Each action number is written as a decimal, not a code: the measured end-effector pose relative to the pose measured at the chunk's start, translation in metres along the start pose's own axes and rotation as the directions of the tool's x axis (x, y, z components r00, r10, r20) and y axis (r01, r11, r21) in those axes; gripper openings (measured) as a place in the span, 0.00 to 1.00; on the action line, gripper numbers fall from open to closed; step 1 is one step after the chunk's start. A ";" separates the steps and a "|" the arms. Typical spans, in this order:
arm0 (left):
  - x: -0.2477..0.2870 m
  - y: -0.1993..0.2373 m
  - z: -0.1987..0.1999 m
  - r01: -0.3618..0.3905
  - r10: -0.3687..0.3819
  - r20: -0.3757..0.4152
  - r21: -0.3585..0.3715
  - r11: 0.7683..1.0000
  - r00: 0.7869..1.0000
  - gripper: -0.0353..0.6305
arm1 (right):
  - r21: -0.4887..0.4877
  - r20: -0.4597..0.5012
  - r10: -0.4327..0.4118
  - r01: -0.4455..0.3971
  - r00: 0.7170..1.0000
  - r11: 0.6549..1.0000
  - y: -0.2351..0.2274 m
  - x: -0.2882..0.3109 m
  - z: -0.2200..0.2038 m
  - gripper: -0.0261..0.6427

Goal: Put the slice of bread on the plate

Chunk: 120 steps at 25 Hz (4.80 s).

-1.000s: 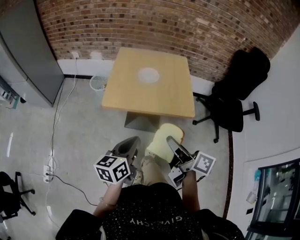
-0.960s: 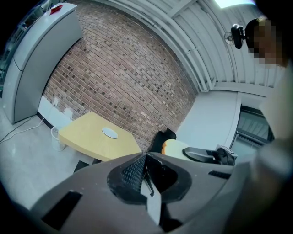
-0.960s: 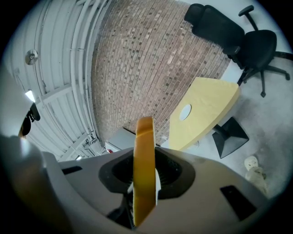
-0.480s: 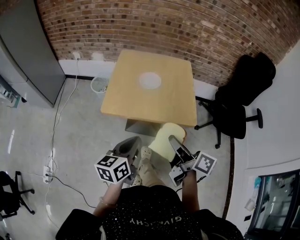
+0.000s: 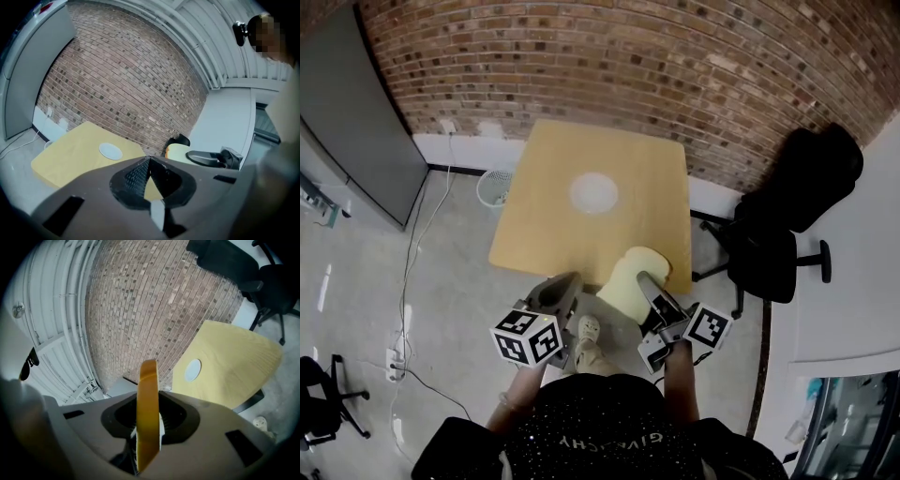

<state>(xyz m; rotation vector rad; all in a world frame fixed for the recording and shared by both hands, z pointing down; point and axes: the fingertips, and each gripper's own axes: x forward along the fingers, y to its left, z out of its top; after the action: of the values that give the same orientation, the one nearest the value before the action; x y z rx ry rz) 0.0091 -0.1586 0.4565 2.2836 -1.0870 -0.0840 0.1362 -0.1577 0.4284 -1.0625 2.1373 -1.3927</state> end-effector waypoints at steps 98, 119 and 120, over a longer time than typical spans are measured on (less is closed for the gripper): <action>0.194 0.145 0.082 -0.017 0.024 -0.037 0.159 0.987 0.999 0.07 | -0.121 -0.066 -0.160 0.151 0.985 0.981 -0.108 0.243 0.112 0.19; 0.191 0.115 0.071 -0.041 0.047 -0.042 0.152 0.988 0.998 0.07 | -0.115 0.052 -0.138 0.143 0.989 0.983 -0.094 0.197 0.099 0.06; 0.191 0.115 0.071 -0.040 0.047 -0.042 0.152 0.988 0.998 0.07 | -0.116 0.054 -0.140 0.146 0.989 0.982 -0.094 0.196 0.100 0.06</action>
<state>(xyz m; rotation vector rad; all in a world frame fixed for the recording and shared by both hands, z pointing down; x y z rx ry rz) 0.0351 -0.3877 0.4974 2.3815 -1.1540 0.0695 0.1117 -0.3888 0.4856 -1.3042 2.1721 -1.3019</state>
